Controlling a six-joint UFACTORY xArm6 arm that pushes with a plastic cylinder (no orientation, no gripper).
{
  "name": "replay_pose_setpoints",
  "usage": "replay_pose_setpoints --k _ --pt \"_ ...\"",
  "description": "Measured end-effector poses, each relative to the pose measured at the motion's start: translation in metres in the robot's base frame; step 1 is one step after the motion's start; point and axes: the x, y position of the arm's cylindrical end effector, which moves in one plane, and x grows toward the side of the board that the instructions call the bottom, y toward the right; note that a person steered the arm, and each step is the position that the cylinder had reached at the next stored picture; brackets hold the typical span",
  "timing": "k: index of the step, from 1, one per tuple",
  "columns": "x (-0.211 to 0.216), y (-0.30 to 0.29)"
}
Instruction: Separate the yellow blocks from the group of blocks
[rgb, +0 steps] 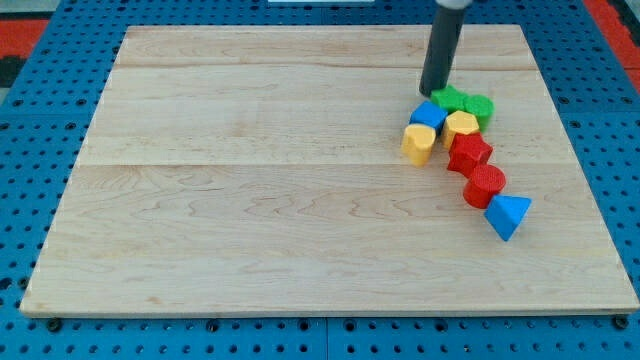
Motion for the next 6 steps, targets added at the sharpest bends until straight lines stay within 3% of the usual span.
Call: replay_pose_setpoints --k 1,2,3,4,5,6 --pt "-0.008 -0.035" --pt "-0.032 -0.004" --pt "0.002 0.085" --pt "0.057 0.062" --pt "0.083 -0.006" --pt "0.083 -0.001"
